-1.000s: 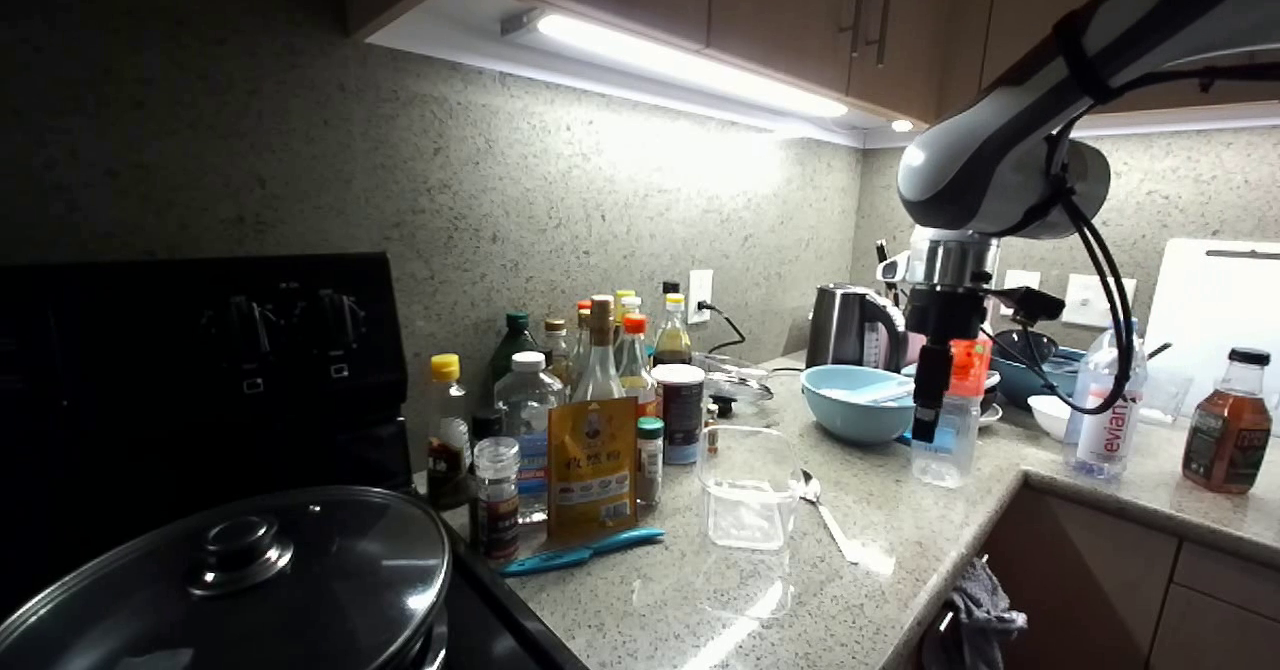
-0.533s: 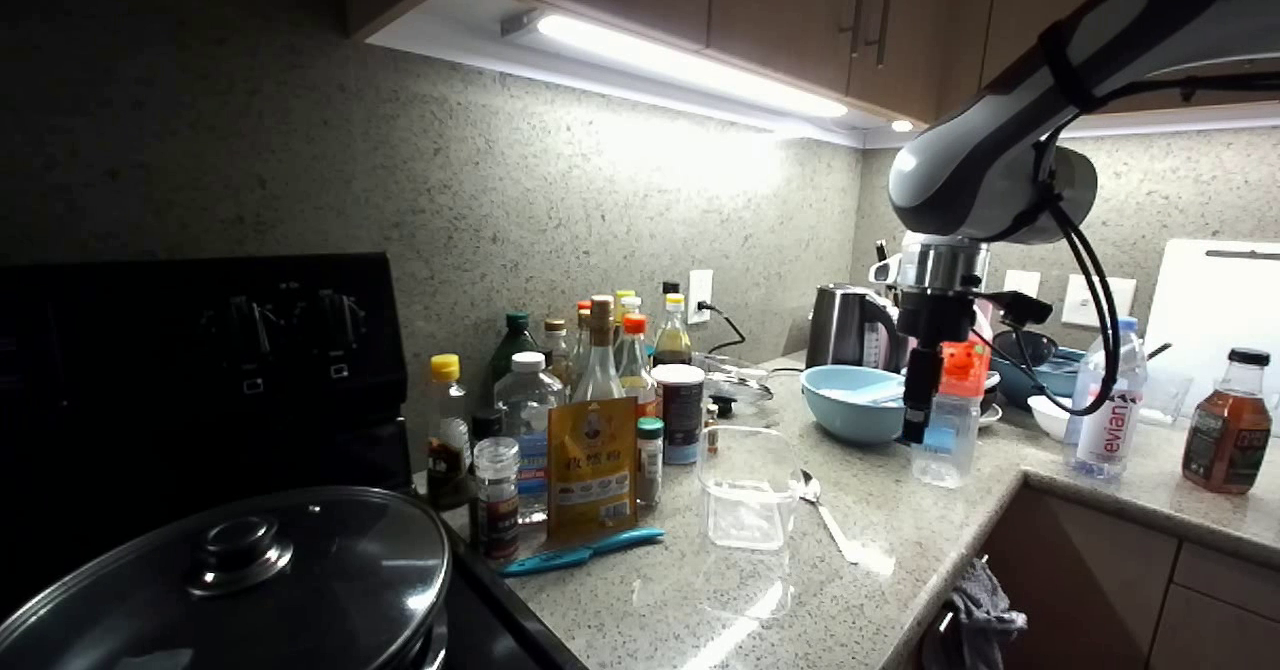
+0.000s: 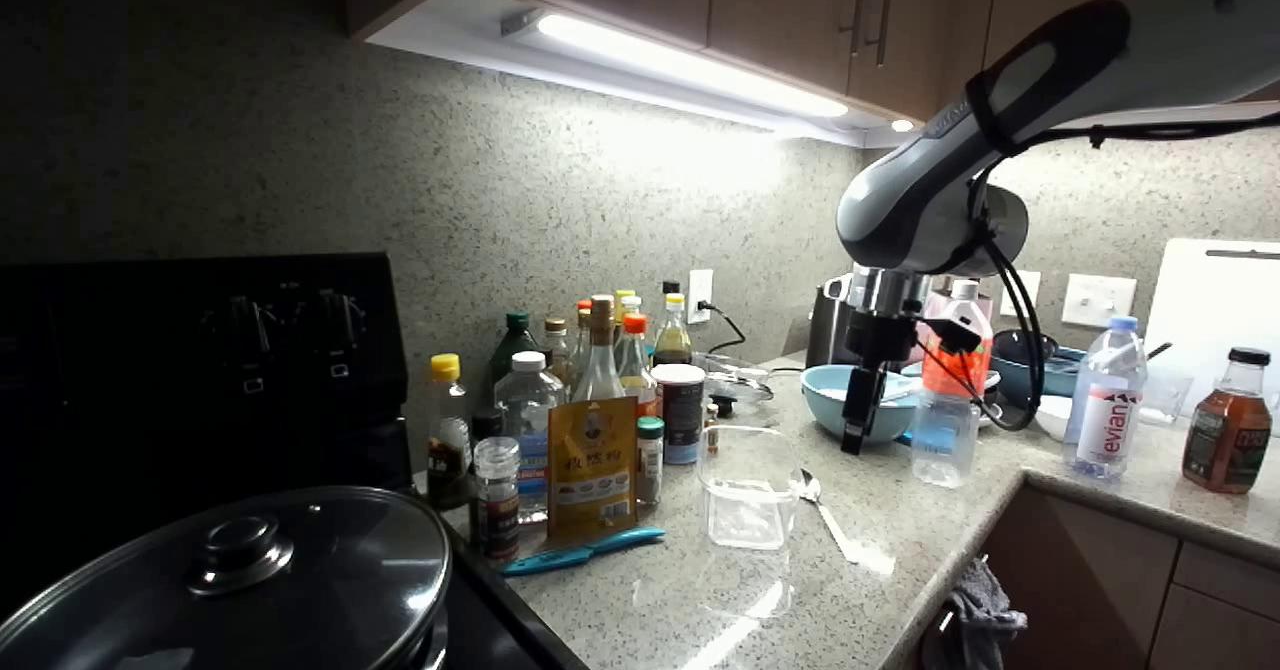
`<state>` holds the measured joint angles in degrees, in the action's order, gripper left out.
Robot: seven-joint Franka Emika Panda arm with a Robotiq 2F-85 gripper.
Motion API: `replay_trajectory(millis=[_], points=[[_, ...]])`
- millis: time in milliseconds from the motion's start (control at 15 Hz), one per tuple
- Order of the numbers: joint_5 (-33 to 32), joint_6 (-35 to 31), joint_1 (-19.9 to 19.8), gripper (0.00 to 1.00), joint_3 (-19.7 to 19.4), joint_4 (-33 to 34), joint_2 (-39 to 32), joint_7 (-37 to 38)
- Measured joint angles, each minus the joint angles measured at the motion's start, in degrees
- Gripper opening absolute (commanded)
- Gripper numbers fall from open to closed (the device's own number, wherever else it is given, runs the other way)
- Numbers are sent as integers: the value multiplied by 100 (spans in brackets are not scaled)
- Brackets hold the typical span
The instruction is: Put the spoon in the transparent bowl, then remove the spoon out of the bowl, then put the spoon back in the bowl
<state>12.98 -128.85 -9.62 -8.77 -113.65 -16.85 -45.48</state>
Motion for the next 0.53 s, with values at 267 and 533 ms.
replay_trajectory(millis=[267, 533], points=[[0, 8, -254, 100, 99, 497, -592, 6], [-10, 16, -502, 100, 157, 949, -1091, 61]])
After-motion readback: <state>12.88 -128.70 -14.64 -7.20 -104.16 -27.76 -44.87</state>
